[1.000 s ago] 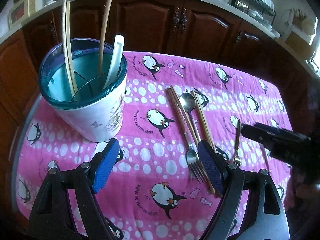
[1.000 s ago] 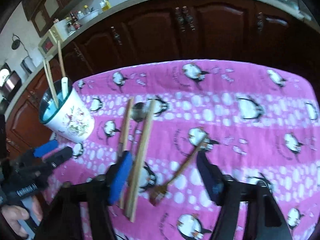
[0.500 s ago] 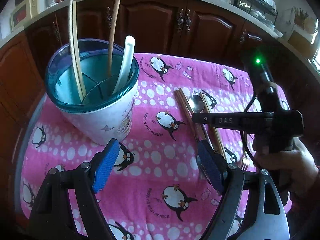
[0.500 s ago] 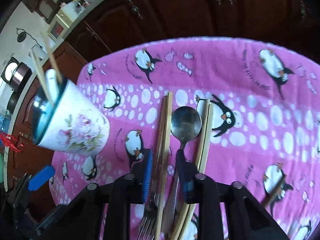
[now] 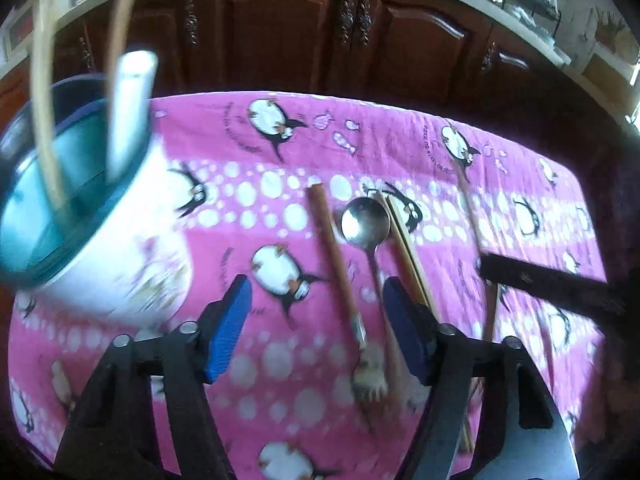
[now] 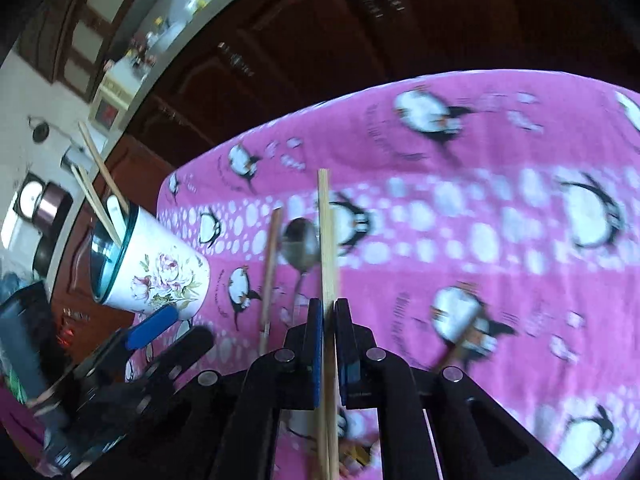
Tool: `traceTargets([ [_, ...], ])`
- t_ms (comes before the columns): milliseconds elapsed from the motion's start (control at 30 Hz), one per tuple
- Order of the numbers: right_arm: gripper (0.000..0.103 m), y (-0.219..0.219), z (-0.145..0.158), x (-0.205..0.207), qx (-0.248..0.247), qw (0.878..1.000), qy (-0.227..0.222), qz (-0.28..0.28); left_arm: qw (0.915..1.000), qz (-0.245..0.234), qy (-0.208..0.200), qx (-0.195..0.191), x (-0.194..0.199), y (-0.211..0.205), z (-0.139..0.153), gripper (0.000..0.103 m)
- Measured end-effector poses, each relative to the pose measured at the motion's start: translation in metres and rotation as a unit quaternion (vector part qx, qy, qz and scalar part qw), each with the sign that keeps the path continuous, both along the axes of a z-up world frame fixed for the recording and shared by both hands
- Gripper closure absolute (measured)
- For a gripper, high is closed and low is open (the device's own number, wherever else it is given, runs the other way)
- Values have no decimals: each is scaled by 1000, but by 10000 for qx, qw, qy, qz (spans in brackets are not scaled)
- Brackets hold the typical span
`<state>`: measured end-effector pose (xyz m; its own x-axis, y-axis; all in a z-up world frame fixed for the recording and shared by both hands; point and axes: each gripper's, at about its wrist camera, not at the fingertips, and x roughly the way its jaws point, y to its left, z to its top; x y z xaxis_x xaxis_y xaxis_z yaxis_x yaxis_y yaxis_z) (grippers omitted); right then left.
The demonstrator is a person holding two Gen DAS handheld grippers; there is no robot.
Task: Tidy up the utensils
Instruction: 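Grasp a fork with the left tool while the right tool grasps a wooden chopstick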
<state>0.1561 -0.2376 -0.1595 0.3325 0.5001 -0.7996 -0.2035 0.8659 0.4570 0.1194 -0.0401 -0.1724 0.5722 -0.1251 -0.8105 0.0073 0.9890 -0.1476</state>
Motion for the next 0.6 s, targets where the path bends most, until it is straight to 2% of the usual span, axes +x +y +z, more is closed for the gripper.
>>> traceTargets([
  [100,98,-16,5,-6,80,9999,-34,-113,9997,-4,202,137,21,-10,-13,53],
  [133,98,-19,6,-8,125,9998,-30,-138,9995,0,284,158,27,-12,-17,62],
  [167,98,-22,8,-10,160,9998,-30,-145,9991,-13,398,127,33,-12,-22,70],
  [233,98,-22,10,-13,195,9997,-83,-158,9981,-37,614,-44,41,-10,-32,77],
  [300,98,-23,14,-16,304,9994,-87,-131,9980,-84,600,-167,38,-6,-29,92],
  [467,98,-8,14,-25,510,9985,124,144,9964,-205,742,-354,11,8,-25,95],
  [600,98,16,3,-39,417,9973,361,479,9951,-177,894,-391,-30,31,-29,96],
])
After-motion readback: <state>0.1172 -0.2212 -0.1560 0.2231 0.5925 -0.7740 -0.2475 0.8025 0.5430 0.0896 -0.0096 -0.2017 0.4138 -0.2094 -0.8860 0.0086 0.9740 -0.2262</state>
